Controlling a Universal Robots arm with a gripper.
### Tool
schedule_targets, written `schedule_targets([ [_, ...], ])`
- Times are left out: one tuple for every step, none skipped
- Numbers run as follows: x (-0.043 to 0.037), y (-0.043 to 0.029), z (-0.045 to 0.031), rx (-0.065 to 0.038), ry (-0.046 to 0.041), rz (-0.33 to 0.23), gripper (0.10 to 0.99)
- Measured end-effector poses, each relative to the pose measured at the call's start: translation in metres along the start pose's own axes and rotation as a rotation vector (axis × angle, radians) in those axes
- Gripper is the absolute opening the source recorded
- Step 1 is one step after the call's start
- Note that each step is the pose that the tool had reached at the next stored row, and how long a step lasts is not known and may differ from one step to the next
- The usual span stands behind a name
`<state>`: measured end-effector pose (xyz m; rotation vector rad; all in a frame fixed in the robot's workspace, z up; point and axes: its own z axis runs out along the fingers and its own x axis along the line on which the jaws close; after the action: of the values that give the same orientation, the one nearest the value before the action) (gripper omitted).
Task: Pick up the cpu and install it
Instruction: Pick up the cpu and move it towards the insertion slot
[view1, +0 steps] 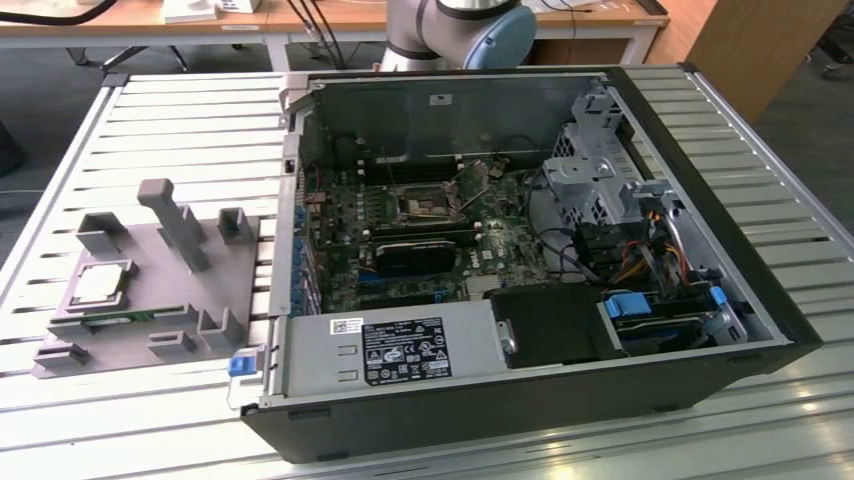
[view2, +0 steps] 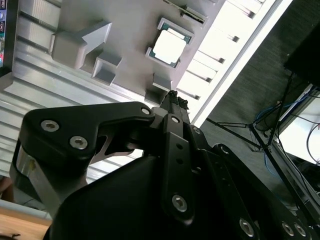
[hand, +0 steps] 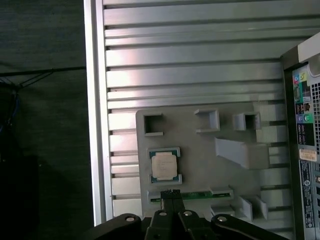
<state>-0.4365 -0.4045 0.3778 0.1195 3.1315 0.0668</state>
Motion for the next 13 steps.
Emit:
schedule_targets([
  [0.0000,-0.0005,0.0003,0.000,-0.0001,0.000,0.106],
  [-0.0001,-0.0005,0.0003,0.000,-0.0001,0.000,0.106],
  [-0.0001,-0.0009,0.0003,0.000,0.0000,0.000,0.106],
  [-0.0001,-0.0012,0.0005,0.000,-0.0002,0.000,0.106],
  [-0.0001,-0.0013,0.0009,0.000,-0.0001,0.000,0.106],
  [-0.0001,-0.0015,0.0016,0.000,0.0001,0.000,0.106],
  [-0.0002,-0.0018,0.0024,0.000,0.0008,0.000,0.106],
  [-0.0002,-0.0023,0.0035,0.000,0.0019,0.000,0.106],
  [-0.0003,-0.0030,0.0047,0.000,0.0044,0.000,0.106],
  [-0.0003,-0.0040,0.0059,0.000,0.0067,0.000,0.106],
  [-0.0003,-0.0047,0.0068,-0.003,0.0085,0.000,0.106],
  [-0.0003,-0.0051,0.0078,-0.007,0.0099,-0.002,0.106],
  [-0.0004,-0.0054,0.0088,-0.010,0.0115,-0.003,0.114],
])
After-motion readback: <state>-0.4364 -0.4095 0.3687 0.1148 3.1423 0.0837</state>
